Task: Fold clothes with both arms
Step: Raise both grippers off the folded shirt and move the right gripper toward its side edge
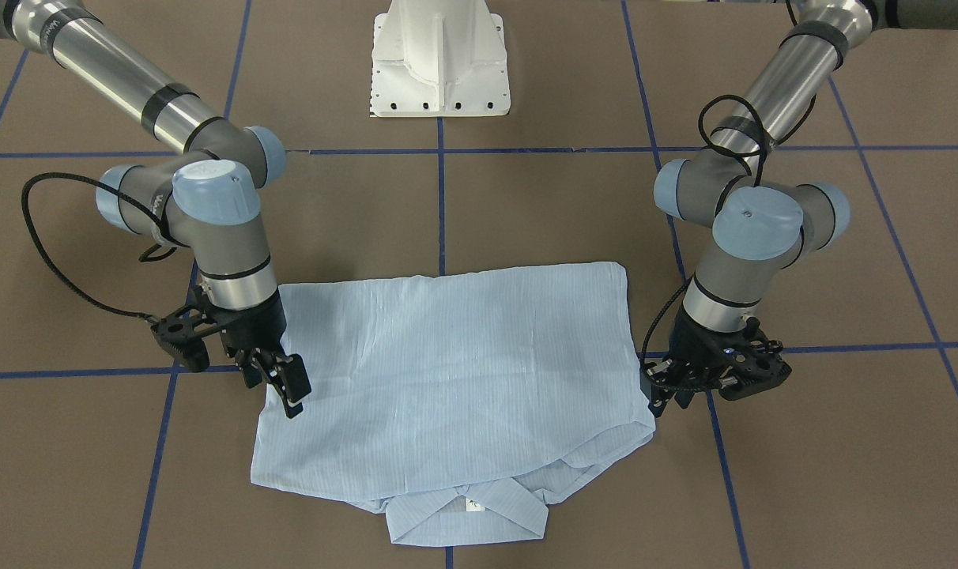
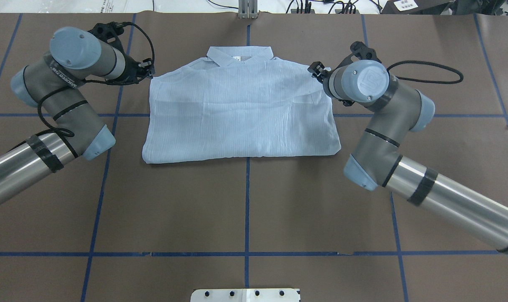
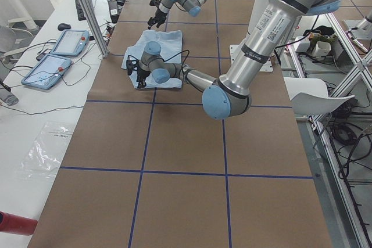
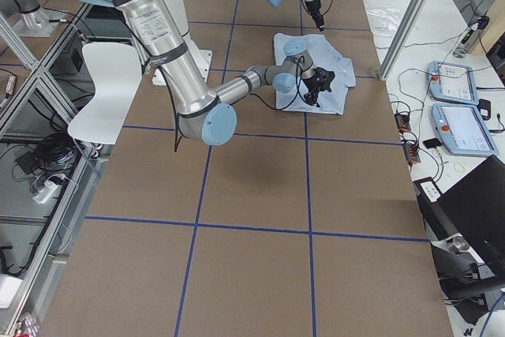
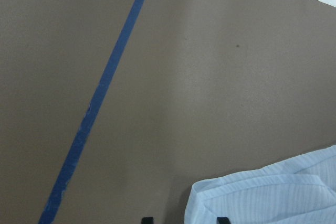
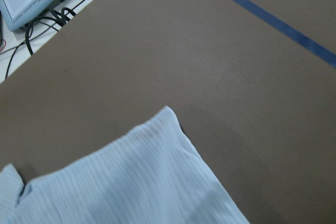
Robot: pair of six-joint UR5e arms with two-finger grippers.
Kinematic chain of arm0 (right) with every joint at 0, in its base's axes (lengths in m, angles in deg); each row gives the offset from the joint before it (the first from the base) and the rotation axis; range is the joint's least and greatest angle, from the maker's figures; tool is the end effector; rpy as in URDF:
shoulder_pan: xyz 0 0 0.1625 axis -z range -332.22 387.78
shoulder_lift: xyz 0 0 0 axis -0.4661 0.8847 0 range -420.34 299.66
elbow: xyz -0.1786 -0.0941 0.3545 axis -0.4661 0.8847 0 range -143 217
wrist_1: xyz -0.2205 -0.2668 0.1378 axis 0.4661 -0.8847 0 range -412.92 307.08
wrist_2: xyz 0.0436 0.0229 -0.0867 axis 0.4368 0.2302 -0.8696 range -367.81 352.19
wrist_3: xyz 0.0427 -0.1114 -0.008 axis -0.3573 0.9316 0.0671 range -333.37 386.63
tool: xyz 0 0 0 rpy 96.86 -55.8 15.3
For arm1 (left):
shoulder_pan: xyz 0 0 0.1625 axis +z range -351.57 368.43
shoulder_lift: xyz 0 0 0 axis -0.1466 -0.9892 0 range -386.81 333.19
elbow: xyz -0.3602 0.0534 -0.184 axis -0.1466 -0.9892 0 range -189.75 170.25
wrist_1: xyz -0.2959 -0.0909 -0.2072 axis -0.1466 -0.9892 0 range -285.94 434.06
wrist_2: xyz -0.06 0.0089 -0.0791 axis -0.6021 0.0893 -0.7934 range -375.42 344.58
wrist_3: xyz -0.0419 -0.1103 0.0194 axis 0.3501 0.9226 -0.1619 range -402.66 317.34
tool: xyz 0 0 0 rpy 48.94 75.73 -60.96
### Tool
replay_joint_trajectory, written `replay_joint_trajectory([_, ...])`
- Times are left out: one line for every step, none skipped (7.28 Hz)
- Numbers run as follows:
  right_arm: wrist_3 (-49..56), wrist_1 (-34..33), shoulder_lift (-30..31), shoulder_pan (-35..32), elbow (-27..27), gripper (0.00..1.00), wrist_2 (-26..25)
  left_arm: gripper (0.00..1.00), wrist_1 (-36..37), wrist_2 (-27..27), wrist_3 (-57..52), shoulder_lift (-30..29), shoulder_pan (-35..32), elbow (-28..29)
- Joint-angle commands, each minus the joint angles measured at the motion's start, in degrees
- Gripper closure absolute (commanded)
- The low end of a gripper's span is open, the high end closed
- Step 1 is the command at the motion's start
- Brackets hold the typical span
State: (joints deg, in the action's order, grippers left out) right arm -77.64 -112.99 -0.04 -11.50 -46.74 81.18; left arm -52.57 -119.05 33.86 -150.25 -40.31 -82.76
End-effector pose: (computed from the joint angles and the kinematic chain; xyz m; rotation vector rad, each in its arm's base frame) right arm -0.4380 -0.5333 0.3697 0.2255 -0.9383 0.8723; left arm 0.3900 -0.6040 0.3946 0.2903 0.9113 -0.4583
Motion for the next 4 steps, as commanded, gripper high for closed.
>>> replay_joint_trajectory([-0.14,-0.92,10.33,4.99,-12.27,0.0,0.04,0.49,0.07,-0.09,0.03,0.22,-0.22,-0.47])
replay_joint_trajectory([-0.14,-1.36,12.71,5.97,-14.67,0.0,0.04,0.49,0.07,-0.09,0.12,0.22,-0.22,-0.91])
replay_joint_trajectory([-0.31,-1.36,12.74,7.02,-14.34,0.0,0.04,0.49,0.16,-0.09,0.12,0.22,-0.22,-1.0])
replay_joint_trajectory([-1.18,-1.36,12.65,8.42,-13.64,0.0,-0.14,0.49,0.16,0.0,-0.23,0.31,-0.22,-1.0])
